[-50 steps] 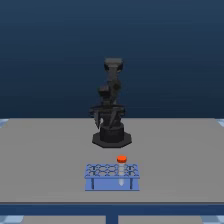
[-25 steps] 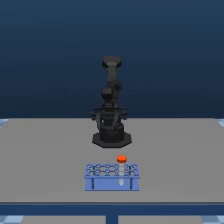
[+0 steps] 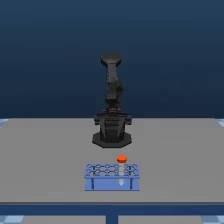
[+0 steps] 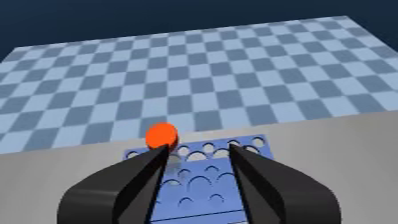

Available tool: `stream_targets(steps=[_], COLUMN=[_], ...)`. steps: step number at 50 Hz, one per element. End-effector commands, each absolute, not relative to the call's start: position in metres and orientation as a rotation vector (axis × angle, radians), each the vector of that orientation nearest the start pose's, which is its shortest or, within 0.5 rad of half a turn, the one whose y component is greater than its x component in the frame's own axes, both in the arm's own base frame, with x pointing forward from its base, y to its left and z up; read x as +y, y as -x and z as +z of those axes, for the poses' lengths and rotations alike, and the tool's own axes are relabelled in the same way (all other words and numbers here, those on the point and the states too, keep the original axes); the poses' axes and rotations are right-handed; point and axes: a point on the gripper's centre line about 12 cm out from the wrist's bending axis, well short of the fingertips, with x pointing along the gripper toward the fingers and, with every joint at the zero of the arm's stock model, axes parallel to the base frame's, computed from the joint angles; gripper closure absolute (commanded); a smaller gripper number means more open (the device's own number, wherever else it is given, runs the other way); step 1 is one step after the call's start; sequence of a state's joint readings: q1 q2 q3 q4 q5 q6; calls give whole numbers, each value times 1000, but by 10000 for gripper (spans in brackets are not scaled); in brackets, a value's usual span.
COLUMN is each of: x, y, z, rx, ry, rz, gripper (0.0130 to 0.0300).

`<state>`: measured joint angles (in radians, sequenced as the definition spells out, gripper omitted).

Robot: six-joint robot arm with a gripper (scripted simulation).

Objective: Pick up the centrifuge tube on the rack

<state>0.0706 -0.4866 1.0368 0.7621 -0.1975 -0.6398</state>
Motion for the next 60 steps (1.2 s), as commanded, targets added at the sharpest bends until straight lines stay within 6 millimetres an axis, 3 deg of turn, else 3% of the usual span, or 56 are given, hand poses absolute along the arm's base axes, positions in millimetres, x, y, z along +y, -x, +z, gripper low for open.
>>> stream_targets(steps=[1, 33, 60], x=[10, 31, 37], y=[-287, -338, -351], z=[215, 206, 203], rx=[416, 505, 527], ry=[-55, -9, 2], rz=[-69, -14, 3], gripper=[130, 130, 130])
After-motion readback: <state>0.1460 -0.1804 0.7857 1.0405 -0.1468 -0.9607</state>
